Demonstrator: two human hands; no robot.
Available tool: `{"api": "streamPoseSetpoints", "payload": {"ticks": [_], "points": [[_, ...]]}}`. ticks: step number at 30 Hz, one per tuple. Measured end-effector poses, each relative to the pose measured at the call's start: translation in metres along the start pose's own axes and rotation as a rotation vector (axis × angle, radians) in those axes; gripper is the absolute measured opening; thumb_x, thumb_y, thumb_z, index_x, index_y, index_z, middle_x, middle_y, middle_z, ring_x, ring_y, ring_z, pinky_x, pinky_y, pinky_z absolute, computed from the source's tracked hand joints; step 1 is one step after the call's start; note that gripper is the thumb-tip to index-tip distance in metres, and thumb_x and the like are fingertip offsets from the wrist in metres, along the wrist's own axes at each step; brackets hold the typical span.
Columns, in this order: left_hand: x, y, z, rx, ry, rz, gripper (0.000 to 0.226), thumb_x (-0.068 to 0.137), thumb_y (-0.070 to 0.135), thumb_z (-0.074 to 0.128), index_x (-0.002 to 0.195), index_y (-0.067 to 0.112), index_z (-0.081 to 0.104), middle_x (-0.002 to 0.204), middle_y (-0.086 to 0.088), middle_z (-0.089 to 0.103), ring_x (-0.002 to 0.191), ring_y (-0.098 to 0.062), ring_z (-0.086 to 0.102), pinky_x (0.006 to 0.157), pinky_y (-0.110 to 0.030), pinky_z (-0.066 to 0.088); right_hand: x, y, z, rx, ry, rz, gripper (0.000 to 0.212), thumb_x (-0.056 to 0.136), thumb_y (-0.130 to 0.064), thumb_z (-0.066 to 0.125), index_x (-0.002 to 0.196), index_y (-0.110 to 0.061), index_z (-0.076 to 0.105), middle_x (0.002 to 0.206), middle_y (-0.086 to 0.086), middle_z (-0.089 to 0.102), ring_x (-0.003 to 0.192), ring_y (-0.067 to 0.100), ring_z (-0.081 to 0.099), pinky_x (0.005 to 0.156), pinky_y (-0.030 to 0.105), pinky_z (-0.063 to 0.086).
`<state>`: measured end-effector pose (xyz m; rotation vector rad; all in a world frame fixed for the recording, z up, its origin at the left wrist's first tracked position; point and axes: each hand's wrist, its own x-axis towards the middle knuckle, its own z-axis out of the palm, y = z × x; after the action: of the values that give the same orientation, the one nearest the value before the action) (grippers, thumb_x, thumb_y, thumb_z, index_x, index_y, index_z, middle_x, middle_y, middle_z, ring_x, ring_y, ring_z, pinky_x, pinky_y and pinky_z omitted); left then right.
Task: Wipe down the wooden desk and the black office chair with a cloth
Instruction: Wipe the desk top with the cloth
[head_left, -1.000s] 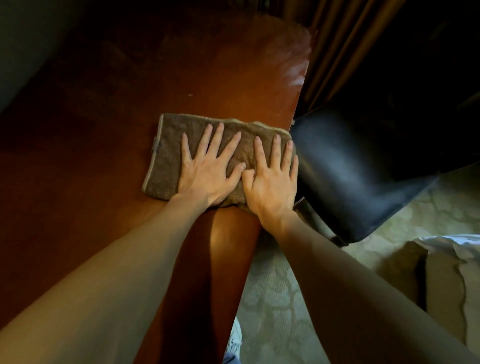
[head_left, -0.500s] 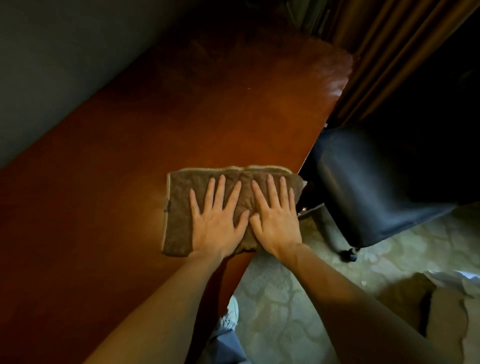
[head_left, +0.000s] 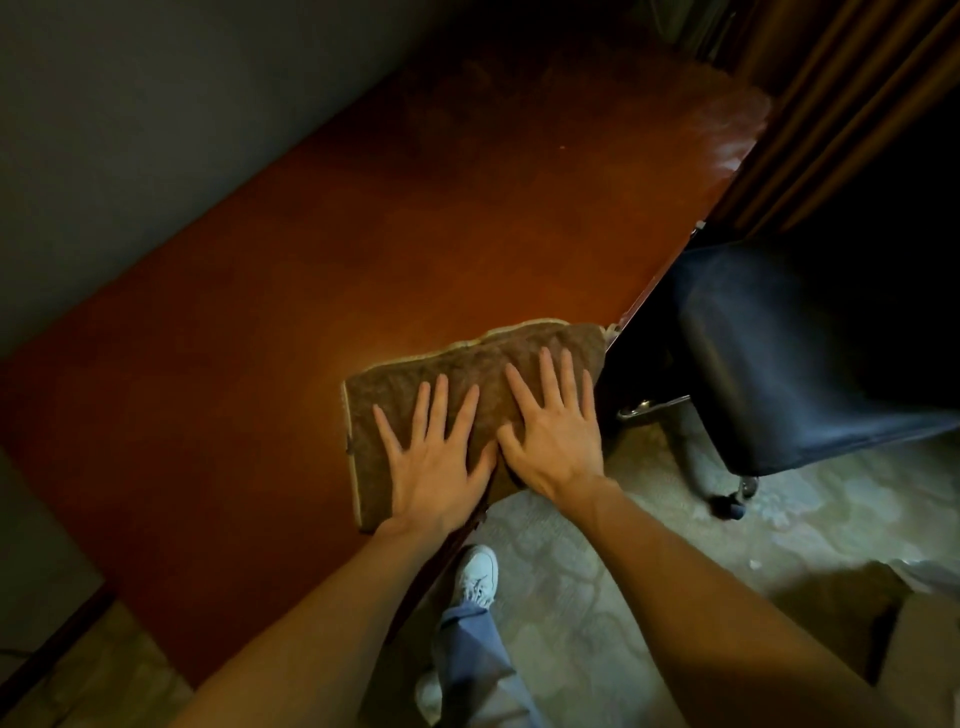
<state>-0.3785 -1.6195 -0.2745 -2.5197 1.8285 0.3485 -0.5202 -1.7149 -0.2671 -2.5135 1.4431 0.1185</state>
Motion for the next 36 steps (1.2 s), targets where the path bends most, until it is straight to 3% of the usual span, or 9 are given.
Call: {"api": "streamPoseSetpoints", "payload": {"ticks": [2,7,12,17,24,36], "points": [[0.002,-0.010,-0.004,0.018,0.024,-0.008,0.074,0.095,0.073,0.006,0.162,0.044,-0.003,0.173,-0.002,-0.012,0.157,-0.023,-0.020,0.117,-0.069,-0.018,-0.008,-0.005,0.008,0.054,-0.003,0.041,0.072,0.098,-0.065,0.010,0.162,-0.036,-0.006,0.169,0.010,-0.015,0.153,0.030,-0.025,0.126,0.052,-0.008],[0.008,-0.001,0.005,-0.092,0.022,-0.246,0.072,0.097,0.071,0.003,0.162,0.043,-0.010,0.171,-0.004,-0.021,0.155,-0.026,-0.027,0.116,-0.070,-0.018,0.013,0.005,0.011,0.054,-0.055,0.038,0.078,0.093,-0.078,0.009,0.158,-0.042,-0.018,0.168,0.005,-0.024,0.153,0.029,-0.027,0.124,0.055,-0.011],[0.038,0.007,0.011,-0.085,0.105,-0.265,0.073,0.098,0.069,0.006,0.164,0.038,-0.001,0.173,-0.009,-0.006,0.159,-0.034,-0.012,0.117,-0.075,-0.007,0.049,0.020,0.006,0.001,-0.059,-0.005,0.079,0.092,-0.081,0.010,0.156,-0.045,-0.020,0.169,0.005,-0.021,0.153,0.028,-0.026,0.122,0.056,-0.015],[0.086,0.006,0.010,-0.069,0.183,-0.258,0.074,0.098,0.069,0.018,0.165,0.038,0.010,0.174,-0.010,0.004,0.159,-0.035,-0.003,0.117,-0.076,-0.003,0.096,0.031,-0.003,-0.001,-0.018,-0.041,0.080,0.091,-0.082,0.011,0.157,-0.046,-0.015,0.170,0.004,-0.016,0.154,0.028,-0.021,0.122,0.057,-0.015],[0.150,0.009,-0.003,-0.052,0.197,-0.294,0.078,0.096,0.072,0.016,0.165,0.037,0.007,0.174,-0.010,-0.001,0.159,-0.034,-0.008,0.117,-0.075,-0.007,0.167,0.053,-0.014,-0.041,0.140,-0.191,0.077,0.095,-0.078,0.022,0.161,-0.044,0.001,0.172,0.005,0.003,0.157,0.027,-0.007,0.124,0.060,0.001],[0.281,0.008,-0.028,-0.010,0.271,-0.441,0.076,0.097,0.069,0.025,0.164,0.034,0.016,0.173,-0.012,0.007,0.160,-0.034,0.001,0.118,-0.075,-0.001,0.328,0.067,-0.051,-0.062,0.122,-0.402,0.078,0.095,-0.076,0.025,0.162,-0.041,0.009,0.171,0.006,0.005,0.158,0.028,-0.003,0.124,0.060,0.004]]}}
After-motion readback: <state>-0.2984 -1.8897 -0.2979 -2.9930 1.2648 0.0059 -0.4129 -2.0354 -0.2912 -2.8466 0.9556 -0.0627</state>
